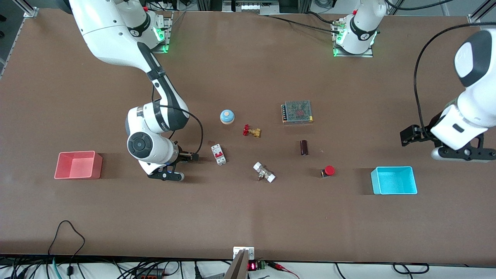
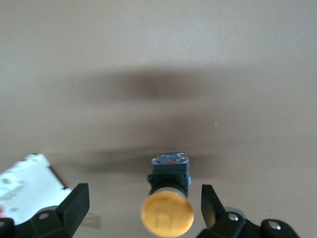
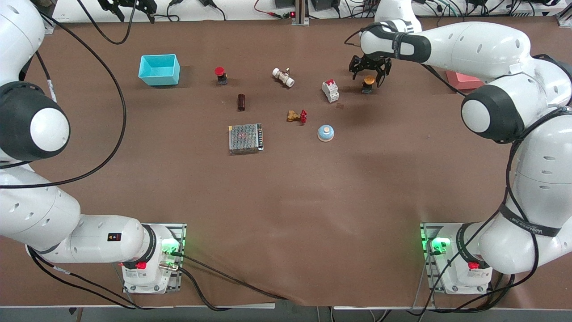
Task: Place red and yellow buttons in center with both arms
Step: 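Set the red button down and open the left gripper while the right gripper lowers yellow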
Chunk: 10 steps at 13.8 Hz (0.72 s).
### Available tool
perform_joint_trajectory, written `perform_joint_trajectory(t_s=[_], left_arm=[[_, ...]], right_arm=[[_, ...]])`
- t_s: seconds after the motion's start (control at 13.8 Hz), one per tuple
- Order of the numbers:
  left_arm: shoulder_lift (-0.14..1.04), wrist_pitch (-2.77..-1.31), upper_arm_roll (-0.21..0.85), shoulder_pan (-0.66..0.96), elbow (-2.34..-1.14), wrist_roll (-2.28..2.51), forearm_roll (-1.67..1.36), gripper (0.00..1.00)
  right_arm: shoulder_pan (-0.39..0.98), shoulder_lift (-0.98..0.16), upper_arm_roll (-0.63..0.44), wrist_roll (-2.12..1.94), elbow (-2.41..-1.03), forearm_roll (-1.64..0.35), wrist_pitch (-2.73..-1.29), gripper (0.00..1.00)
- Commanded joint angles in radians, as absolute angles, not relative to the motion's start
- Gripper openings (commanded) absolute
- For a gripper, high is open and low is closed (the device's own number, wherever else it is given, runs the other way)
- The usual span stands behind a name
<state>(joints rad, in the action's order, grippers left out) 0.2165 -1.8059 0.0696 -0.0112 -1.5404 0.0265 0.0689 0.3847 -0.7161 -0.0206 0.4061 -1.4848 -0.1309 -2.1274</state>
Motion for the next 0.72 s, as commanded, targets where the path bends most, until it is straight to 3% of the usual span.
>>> perform_joint_trajectory(t_s=[0.0, 0.65], left_arm=[[0.129, -1.804, 0.078, -0.017, -1.621, -0.021, 0.075, 1.0], [0.019, -1.836, 0.078, -0.049, -1.713, -0.075, 0.032, 1.0]], right_arm=[[0.396, -0.62, -0.063, 0.439, -1.491, -0.107, -2.076, 1.0], [0.377, -0.368, -0.267, 0.283, -1.489, -0.026, -1.836, 1.0]])
